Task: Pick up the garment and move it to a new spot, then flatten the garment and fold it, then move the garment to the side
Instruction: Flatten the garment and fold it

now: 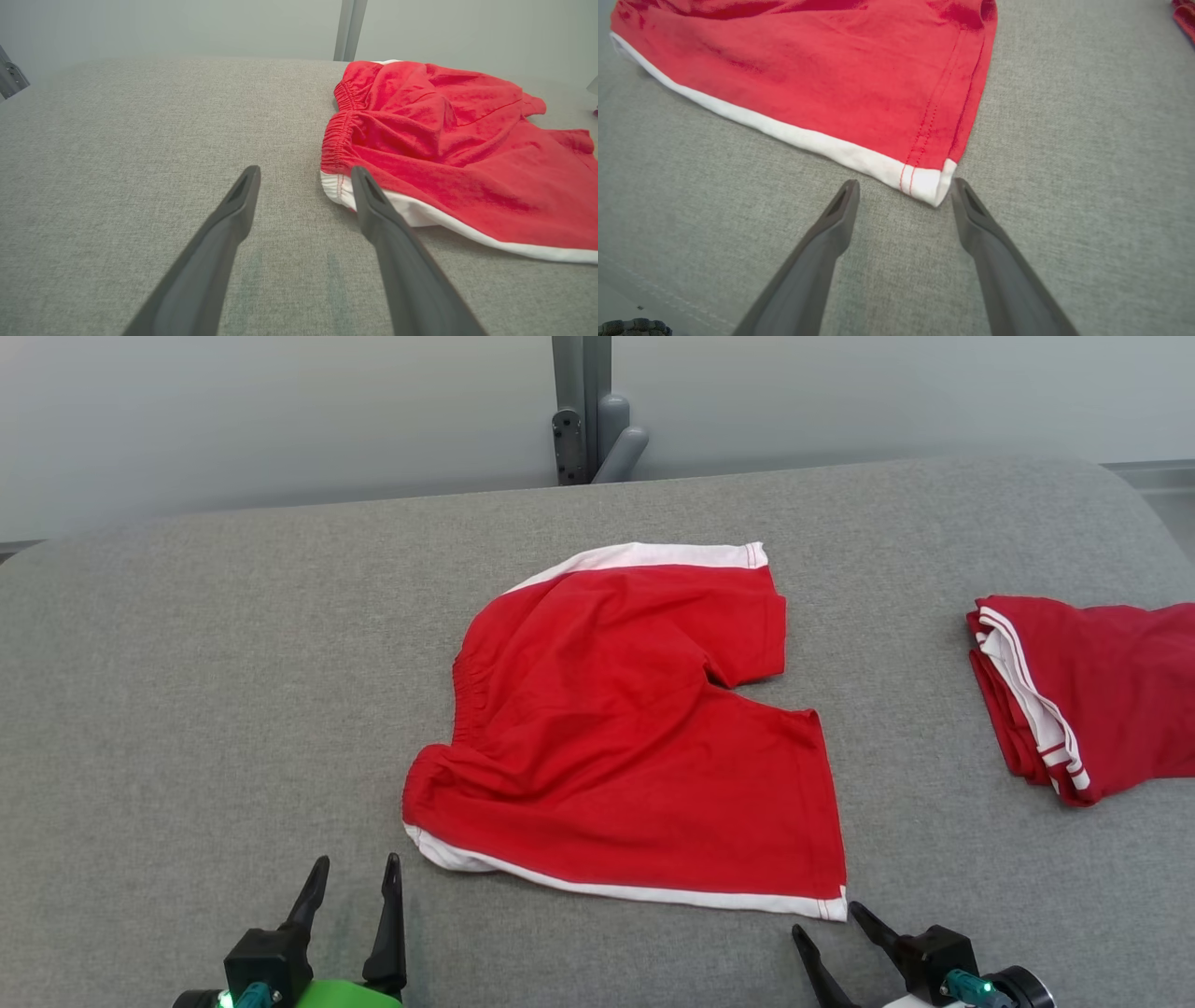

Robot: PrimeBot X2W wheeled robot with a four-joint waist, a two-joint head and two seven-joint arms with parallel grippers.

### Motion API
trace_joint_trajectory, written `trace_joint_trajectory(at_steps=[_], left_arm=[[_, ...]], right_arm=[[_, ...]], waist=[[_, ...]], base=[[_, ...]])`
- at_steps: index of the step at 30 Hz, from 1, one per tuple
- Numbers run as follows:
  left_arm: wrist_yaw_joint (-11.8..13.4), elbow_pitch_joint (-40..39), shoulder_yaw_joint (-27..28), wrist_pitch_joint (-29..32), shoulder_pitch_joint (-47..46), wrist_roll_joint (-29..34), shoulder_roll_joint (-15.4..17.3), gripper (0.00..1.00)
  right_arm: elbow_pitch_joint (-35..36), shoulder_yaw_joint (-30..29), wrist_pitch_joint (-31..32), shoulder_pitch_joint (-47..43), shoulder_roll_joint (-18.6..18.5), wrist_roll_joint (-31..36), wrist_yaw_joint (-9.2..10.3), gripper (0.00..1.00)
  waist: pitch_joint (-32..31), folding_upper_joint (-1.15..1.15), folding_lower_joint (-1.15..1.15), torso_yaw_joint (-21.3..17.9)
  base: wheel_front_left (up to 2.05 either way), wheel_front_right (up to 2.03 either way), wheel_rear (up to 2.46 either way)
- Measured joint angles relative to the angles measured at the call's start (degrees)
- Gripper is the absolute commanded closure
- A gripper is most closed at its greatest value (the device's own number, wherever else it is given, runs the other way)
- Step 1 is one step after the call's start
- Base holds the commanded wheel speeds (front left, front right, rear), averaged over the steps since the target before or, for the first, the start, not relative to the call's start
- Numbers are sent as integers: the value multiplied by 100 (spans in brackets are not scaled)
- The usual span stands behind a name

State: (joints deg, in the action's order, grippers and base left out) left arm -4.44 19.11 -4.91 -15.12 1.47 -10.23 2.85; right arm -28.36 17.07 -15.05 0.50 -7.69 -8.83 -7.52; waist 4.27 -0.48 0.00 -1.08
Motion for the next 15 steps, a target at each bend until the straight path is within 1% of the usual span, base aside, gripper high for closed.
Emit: trace_joint_trajectory(at_steps=[14, 15], left_arm=[[-1, 24, -42, 0, -83, -30, 0, 0], [-1, 24, -42, 0, -84, -30, 0, 0]], right_arm=[[-170, 231, -1, 171, -100, -121, 0, 0], [-175, 240, -1, 185, -110, -130, 0, 1]], waist=[[91, 0, 0, 103], [96, 0, 0, 108]], base=[[0, 0, 0], [0, 0, 0]])
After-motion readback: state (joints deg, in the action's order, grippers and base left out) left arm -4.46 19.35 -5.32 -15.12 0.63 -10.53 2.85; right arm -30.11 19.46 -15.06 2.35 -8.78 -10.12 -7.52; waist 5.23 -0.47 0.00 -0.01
